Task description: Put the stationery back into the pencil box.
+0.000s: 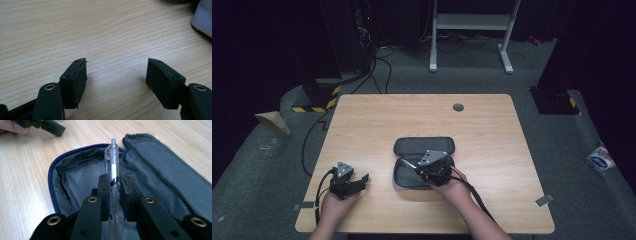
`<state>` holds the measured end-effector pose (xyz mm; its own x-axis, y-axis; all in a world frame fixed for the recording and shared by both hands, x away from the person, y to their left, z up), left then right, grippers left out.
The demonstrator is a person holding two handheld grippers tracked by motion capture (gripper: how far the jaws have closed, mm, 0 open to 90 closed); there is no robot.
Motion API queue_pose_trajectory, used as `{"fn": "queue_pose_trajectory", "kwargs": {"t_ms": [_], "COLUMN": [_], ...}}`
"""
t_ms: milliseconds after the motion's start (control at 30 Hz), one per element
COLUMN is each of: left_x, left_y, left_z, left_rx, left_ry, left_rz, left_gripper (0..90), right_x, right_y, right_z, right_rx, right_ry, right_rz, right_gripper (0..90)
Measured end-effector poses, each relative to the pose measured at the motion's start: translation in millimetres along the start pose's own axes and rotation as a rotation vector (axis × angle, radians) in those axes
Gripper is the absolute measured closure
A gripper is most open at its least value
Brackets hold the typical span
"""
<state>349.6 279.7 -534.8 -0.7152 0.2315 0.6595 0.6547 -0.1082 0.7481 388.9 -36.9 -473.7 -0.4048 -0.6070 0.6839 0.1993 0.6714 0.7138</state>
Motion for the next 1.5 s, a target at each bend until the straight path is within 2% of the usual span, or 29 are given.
{"fn": "queue_pose_trajectory", "kwargs": {"t_ms": [333,533,1033,1167,1367,1500], "left_x": [0.0,0.0,0.0,0.0,0.0,0.0], "left_y": [0.0,0.0,0.0,0.0,0.0,0.0], "left_z": [0.0,-0.1,-0.1,-0.1,-0.1,-0.1], "left_rx": [0.0,0.001,0.001,0.0,0.001,0.001], "left_ry": [0.0,0.0,0.0,0.0,0.0,0.0], "left_rz": [0.0,0.0,0.0,0.0,0.0,0.0], "left_gripper": [33.3,33.3,33.3,33.3,33.3,33.3], "right_x": [-3.4,-3.5,0.6,3.0,7.8,10.6], "right_y": [-3.9,-3.0,-3.3,-3.1,-4.0,-3.7], "right_z": [3.4,3.0,0.1,-0.7,-3.6,-6.8], "right_rx": [0.015,0.012,-0.009,-0.011,-0.039,-0.062], "right_ry": [0.017,0.012,-0.011,-0.023,-0.038,-0.057], "right_rz": [0.026,0.019,0.005,-0.003,-0.018,-0.046], "right_gripper": [77.9,80.0,77.7,73.5,67.7,57.2]}}
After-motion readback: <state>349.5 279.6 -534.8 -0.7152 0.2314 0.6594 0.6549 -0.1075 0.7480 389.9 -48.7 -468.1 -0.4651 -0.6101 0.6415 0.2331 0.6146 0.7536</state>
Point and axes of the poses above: each handheld gripper's, and its own axes: x roughly backward along the jaws, y roughly out of its top, z roughly to its left, the point moved 1 cm from there along -x, roughly forward along the jaws, and after that the axes turned 6 degrees about x, right-handed, at the moved point
